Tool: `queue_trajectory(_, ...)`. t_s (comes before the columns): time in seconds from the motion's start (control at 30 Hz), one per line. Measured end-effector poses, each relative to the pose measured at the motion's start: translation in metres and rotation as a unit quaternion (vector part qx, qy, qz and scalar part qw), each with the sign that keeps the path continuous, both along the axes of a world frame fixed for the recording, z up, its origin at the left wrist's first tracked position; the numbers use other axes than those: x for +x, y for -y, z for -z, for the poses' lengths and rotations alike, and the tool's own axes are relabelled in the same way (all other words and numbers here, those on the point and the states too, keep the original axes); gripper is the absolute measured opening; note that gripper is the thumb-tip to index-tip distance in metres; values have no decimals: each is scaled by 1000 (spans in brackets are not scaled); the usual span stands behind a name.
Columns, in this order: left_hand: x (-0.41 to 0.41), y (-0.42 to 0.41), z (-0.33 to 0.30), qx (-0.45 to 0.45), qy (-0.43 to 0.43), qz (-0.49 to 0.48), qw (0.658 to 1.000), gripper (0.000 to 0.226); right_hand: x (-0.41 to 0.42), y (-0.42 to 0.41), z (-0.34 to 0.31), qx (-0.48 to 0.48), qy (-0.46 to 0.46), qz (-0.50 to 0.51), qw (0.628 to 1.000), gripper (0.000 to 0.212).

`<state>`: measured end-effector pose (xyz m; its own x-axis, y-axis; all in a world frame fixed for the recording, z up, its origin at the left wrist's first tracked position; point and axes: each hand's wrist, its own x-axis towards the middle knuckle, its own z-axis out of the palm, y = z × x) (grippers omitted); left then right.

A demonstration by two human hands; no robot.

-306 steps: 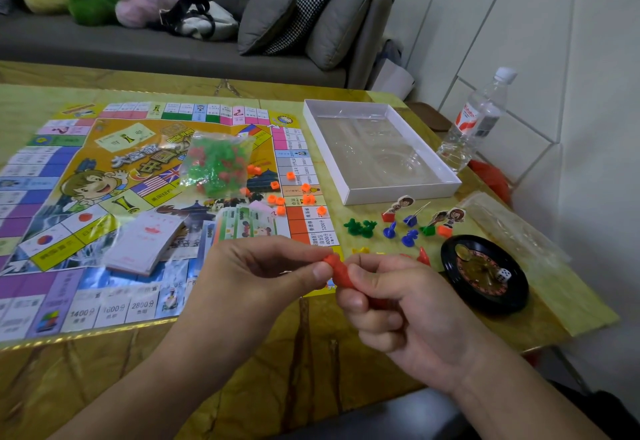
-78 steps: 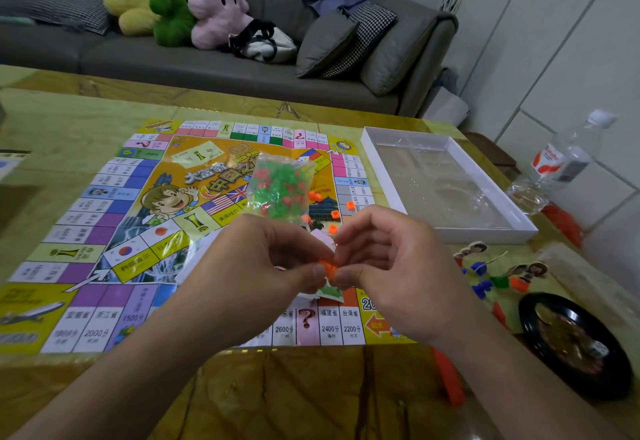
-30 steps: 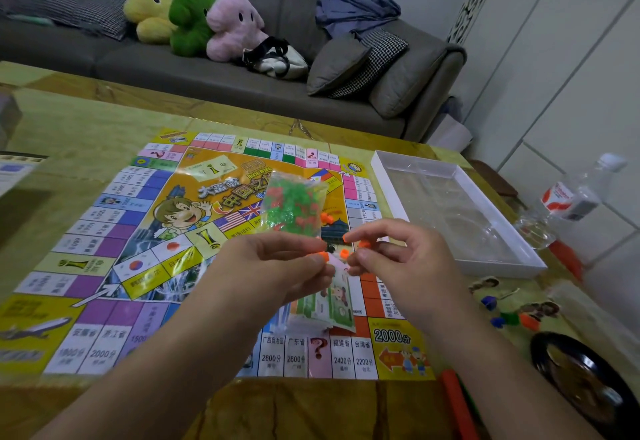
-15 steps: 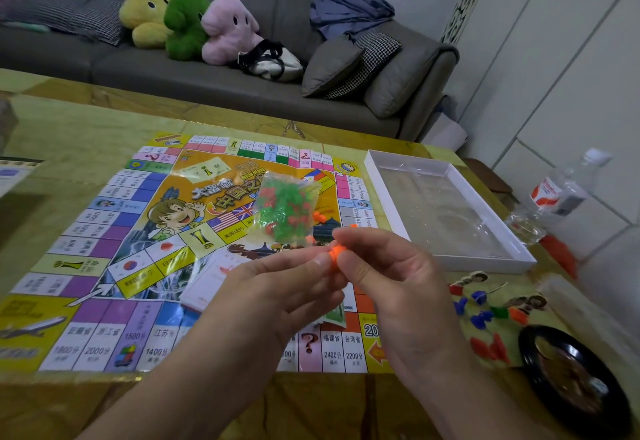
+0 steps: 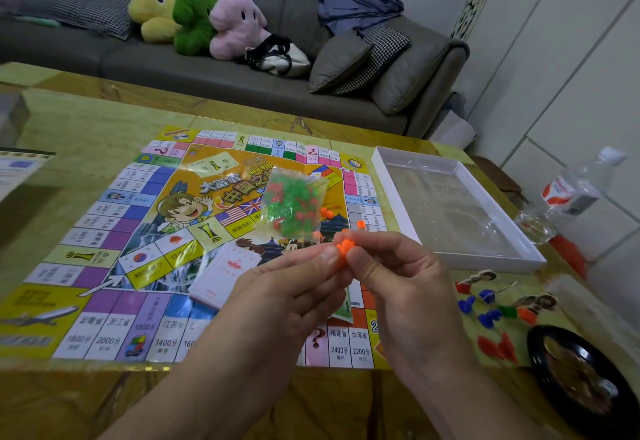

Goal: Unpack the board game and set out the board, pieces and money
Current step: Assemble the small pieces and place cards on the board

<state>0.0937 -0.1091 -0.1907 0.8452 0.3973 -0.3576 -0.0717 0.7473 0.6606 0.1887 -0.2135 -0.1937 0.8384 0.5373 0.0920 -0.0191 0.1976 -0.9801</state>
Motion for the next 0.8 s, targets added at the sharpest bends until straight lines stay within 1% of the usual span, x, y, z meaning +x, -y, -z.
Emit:
queue_trajectory(0.07,1,1,1,-7,4,-1,1000,25,1,0,2,25,-31,-17,999,26)
queue_trajectory(0.13,2,2,1,-9,12,-8,1000,25,2,0,5,40,-35,-27,998,28)
queue_trajectory(0.23,2,3,2,-12,22,-17,1000,20,4,1,9,59,-15,-38,997,48)
queue_trajectory(0.27,3,3,2,-15,24,-18,999,19,5,1,9,65,-10,-37,997,50)
queue_trajectory(0.3,3,3,2,-20,25,-19,999,18,5,1,10,70,-5,-37,997,48)
queue_trajectory(0.4,5,3,2,-34,26,-24,999,20,2,1,8,76,0,-28,997,31)
queue_trajectory(0.47,5,3,2,-42,24,-32,998,21,0,1,8,53,21,-16,998,22)
queue_trajectory(0.53,4,2,4,-48,21,-36,998,19,-3,2,7,11,90,5,996,18)
queue_trajectory(0.6,2,2,5,-58,18,-41,997,18,-5,4,9,-41,196,40,979,20)
queue_trajectory(0.67,2,2,7,-64,9,-52,997,20,-7,4,14,-80,294,72,950,23)
queue_trajectory(0.8,4,-1,10,-52,-16,-83,995,23,-6,5,25,-120,440,119,882,25)
